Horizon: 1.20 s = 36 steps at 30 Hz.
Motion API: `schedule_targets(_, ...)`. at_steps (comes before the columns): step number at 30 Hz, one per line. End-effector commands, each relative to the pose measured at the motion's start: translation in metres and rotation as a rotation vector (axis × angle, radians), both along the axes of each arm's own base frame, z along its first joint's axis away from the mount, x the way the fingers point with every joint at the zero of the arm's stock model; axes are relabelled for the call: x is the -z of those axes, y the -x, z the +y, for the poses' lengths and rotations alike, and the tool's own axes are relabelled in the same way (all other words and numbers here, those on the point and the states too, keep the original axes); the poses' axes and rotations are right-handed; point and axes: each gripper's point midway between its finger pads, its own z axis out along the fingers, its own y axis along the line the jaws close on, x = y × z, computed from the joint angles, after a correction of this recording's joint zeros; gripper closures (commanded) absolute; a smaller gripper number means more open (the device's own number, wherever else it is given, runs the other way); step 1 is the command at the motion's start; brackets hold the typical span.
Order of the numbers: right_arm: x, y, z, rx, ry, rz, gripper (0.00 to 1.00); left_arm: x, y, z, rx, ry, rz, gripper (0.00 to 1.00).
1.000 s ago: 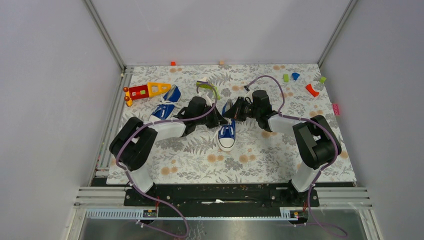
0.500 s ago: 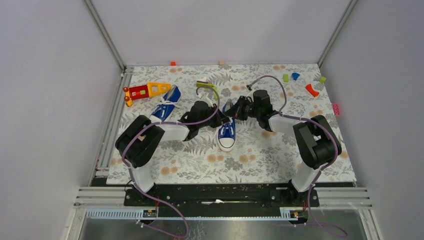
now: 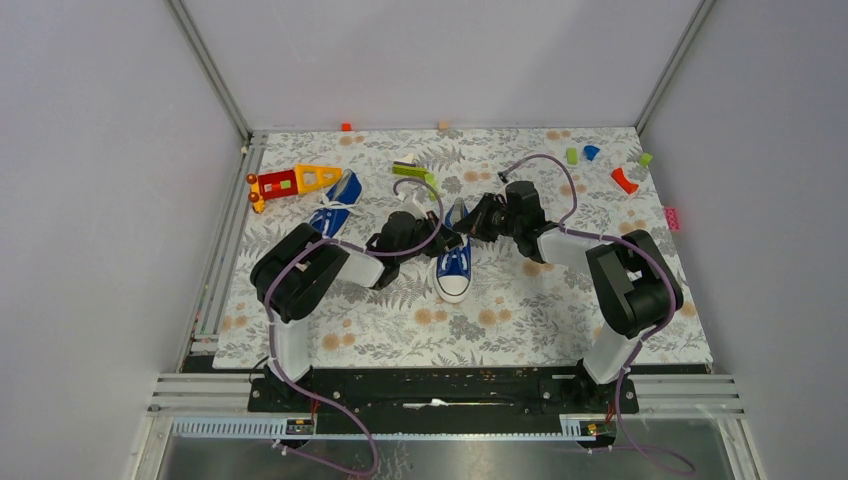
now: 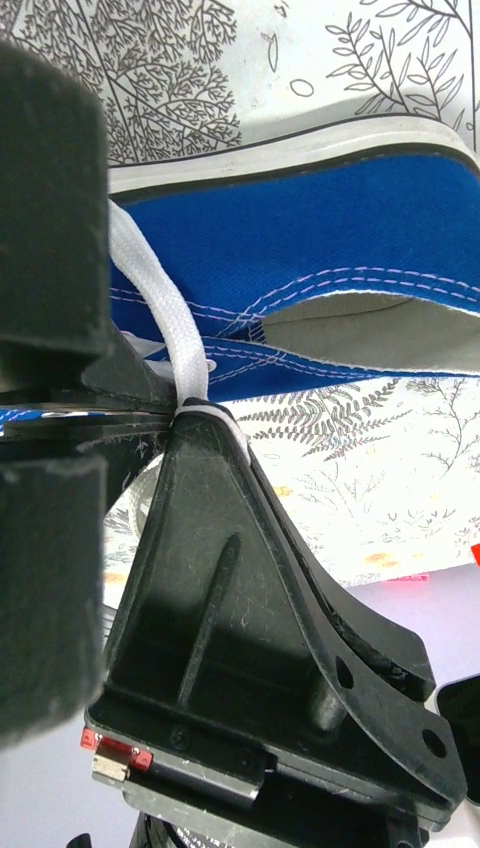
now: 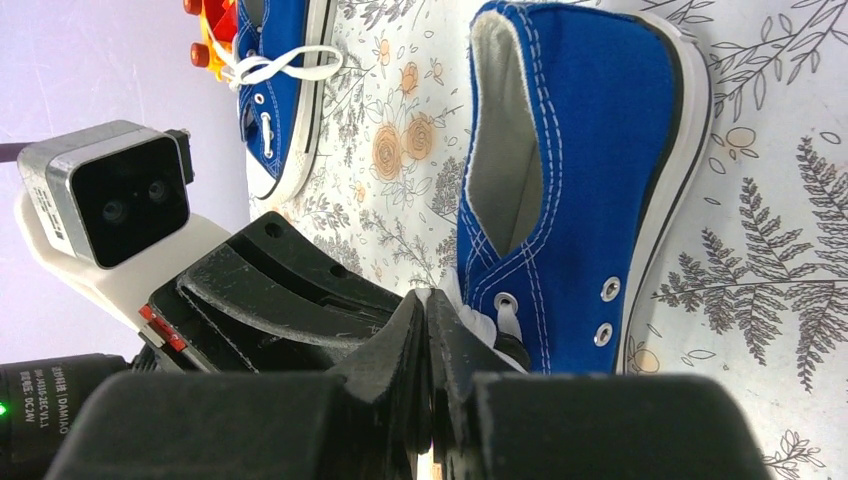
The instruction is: Tie the shoes
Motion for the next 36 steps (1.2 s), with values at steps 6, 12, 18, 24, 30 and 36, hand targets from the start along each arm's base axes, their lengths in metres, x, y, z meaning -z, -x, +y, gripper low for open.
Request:
schedule_targets(6, -0.026, 0.004, 0.014, -0.013, -0.021, 0.006, 0.88, -0.009, 0.004, -0.015, 0.038, 0.082, -0.106, 1.0)
schedule_targets(12, -0.019, 0.003, 0.007, 0.009, 0.046, 0.027, 0.76, -0.005, 0.006, -0.015, 0.046, 0.1, -0.094, 1.0)
schedule_targets(18, -0.014, 0.002, -0.003, 0.006, 0.152, 0.035, 0.71, -0.006, 0.005, -0.011, 0.044, 0.111, -0.085, 1.0)
schedule_targets(24, -0.019, -0.002, -0.011, -0.01, 0.244, 0.016, 0.6, -0.001, 0.007, -0.01, 0.05, 0.116, -0.068, 1.0)
schedule_targets(30, -0.02, 0.0, -0.025, -0.011, 0.337, 0.005, 0.52, 0.0, 0.007, -0.011, 0.055, 0.118, -0.067, 1.0)
schedule_targets(36, -0.023, 0.003, -0.037, -0.017, 0.412, -0.014, 0.41, 0.001, 0.007, -0.011, 0.057, 0.12, -0.067, 1.0)
